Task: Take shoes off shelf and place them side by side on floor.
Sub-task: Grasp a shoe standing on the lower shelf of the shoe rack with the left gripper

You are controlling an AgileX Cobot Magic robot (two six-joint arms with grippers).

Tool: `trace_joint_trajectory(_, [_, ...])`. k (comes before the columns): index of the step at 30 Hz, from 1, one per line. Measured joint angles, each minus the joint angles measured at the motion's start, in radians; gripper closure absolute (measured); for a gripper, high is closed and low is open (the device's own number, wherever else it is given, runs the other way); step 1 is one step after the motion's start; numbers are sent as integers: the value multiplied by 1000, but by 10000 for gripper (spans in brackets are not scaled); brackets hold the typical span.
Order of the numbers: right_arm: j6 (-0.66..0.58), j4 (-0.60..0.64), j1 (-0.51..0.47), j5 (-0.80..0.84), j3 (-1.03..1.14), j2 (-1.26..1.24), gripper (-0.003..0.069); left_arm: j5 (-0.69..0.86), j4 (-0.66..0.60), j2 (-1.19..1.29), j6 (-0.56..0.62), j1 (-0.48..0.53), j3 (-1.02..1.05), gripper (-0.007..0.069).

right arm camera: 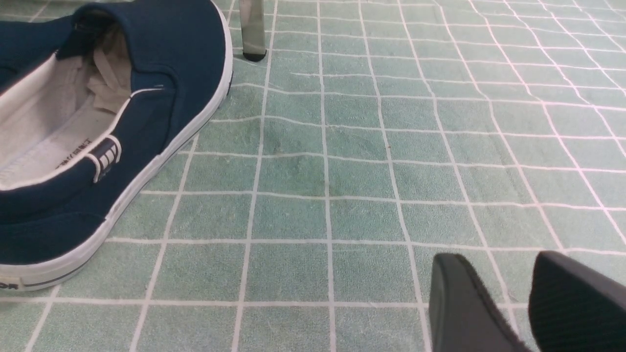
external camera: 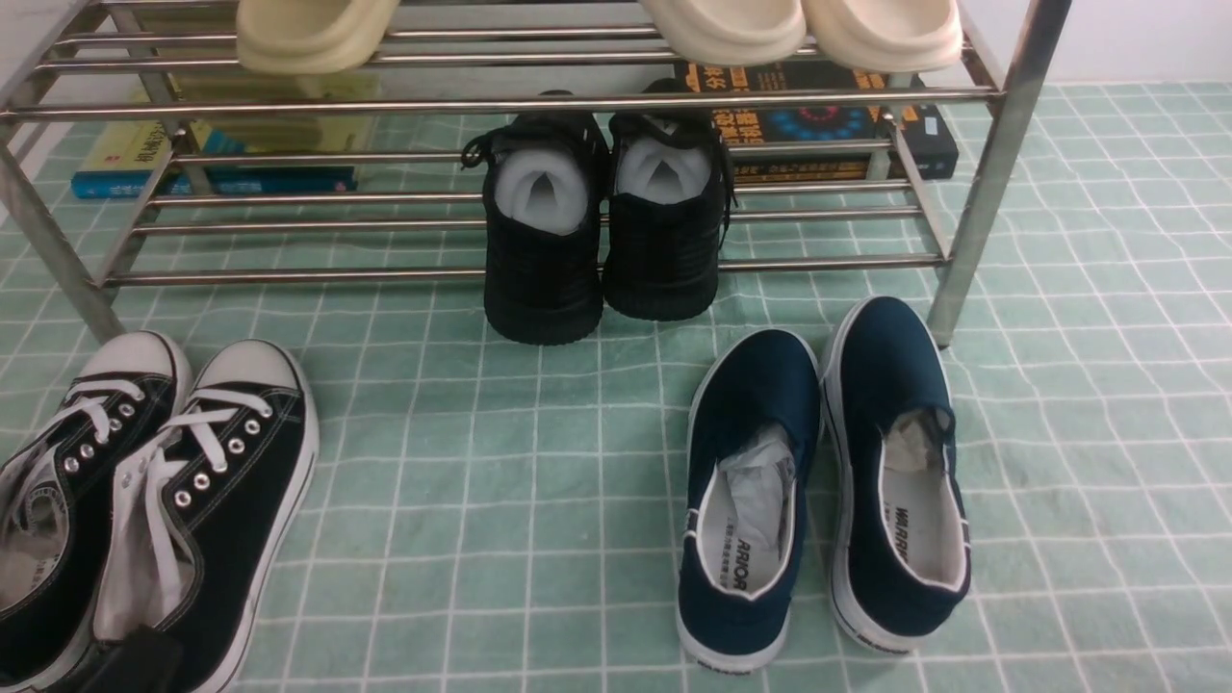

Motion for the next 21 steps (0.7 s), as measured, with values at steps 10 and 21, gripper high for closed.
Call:
trace_joint_trajectory(10, [0,0,0,0,0,0,420,282,148,357,253,0,-435,624])
trace_joint_trajectory(21, [0,0,0,0,0,0,420,631,282,1065,377,0,-823,618])
